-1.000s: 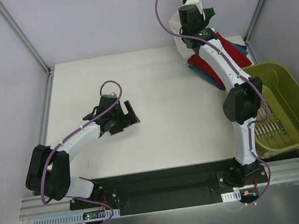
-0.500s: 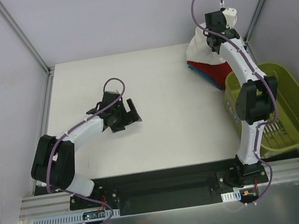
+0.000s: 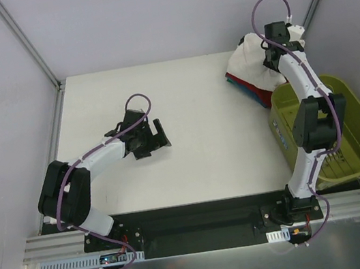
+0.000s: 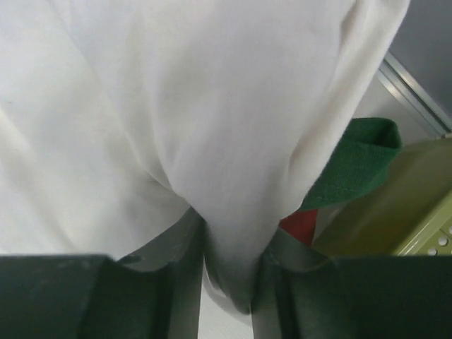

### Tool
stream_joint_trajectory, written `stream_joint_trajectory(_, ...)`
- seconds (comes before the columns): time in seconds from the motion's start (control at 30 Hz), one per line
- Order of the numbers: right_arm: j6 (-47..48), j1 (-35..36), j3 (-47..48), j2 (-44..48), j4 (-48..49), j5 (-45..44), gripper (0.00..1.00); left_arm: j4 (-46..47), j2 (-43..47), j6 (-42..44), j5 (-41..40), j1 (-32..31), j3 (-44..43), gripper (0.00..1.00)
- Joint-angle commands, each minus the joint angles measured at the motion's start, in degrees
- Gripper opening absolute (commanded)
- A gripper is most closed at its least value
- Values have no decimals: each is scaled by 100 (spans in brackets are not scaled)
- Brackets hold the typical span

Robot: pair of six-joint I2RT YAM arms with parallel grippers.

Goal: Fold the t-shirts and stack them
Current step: Put the neatly folded tshirt into the corner of the board with the right arm

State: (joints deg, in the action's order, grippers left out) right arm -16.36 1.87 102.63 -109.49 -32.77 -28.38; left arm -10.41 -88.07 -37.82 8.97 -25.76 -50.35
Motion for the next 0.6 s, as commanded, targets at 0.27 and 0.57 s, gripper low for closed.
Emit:
stream_joint_trajectory(0.27,-88,-178,169,375,-651,79,79,-75,158,144,166,62,-107,99)
stream_joint_trajectory(0.57,1432,-178,653,569,-283,1235,97,-84,247,161,184,62,-115,99)
